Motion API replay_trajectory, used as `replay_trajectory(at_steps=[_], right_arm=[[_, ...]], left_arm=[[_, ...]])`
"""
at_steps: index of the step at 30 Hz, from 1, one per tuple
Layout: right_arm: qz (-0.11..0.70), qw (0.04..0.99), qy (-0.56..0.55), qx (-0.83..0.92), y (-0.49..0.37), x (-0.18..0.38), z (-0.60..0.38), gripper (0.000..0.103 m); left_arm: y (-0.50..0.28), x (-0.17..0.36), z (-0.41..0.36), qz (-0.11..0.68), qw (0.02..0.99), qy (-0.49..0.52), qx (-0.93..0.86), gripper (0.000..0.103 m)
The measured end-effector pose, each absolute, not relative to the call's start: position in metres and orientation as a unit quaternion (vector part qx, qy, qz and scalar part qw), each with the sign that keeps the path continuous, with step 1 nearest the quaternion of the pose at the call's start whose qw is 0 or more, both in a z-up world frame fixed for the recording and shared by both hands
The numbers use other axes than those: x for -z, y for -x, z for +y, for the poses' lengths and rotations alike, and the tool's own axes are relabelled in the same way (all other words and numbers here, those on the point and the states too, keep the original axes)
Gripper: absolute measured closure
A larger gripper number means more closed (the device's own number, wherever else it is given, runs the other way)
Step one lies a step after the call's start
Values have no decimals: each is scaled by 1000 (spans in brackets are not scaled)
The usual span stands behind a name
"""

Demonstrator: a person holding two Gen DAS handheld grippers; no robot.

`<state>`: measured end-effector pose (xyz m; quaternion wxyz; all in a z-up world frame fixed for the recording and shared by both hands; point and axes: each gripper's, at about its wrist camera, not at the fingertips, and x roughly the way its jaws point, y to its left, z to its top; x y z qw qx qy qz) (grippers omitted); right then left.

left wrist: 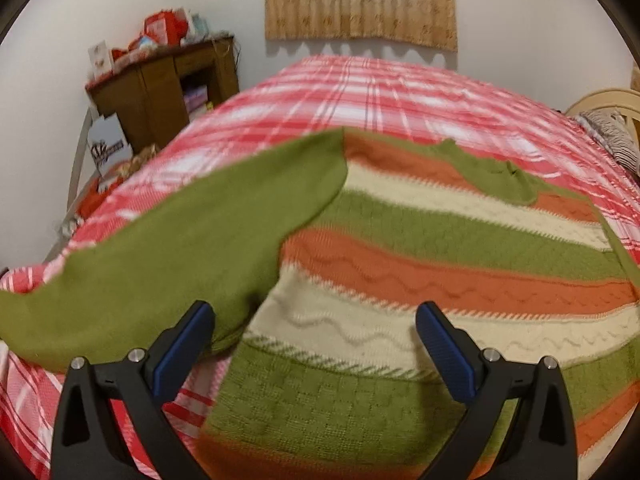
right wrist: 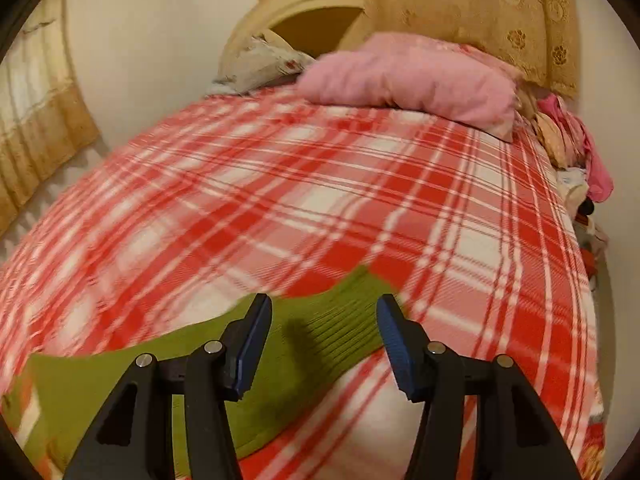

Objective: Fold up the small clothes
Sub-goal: 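Grasp the green sleeve cuff with the right gripper, then carry the sleeve across the sweater body with the right gripper and release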

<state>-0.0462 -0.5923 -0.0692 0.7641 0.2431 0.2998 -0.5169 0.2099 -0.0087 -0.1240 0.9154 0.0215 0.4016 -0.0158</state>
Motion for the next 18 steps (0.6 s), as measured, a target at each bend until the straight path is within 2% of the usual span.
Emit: replay_trajectory(at_steps=[3, 6, 7, 9, 11, 14, 18], right_arm=[[341, 741, -262, 515, 45, 87, -610, 47], [335, 743, -260, 517, 45, 98, -614, 50], [337, 749, -253, 511, 43, 99, -610, 56], [344, 765, -238, 489, 38, 98, -605, 86], [349, 769, -237, 480, 33, 97, -602, 92], [322, 784, -271, 456, 38, 86, -596, 94], [261, 835, -293, 387, 28, 37, -565, 94]], left_arm=[[-211, 123, -11, 401, 916, -22, 12, 0], [-216, 130, -17, 418, 908, -38, 6, 0], [-216, 131, -17, 419, 907, -41, 6, 0], [-215, 130, -16, 417, 908, -40, 7, 0], [-215, 130, -15, 418, 908, -33, 11, 0], [-215, 129, -11, 414, 910, -22, 24, 0], [-214, 126, 0, 403, 913, 16, 52, 0]])
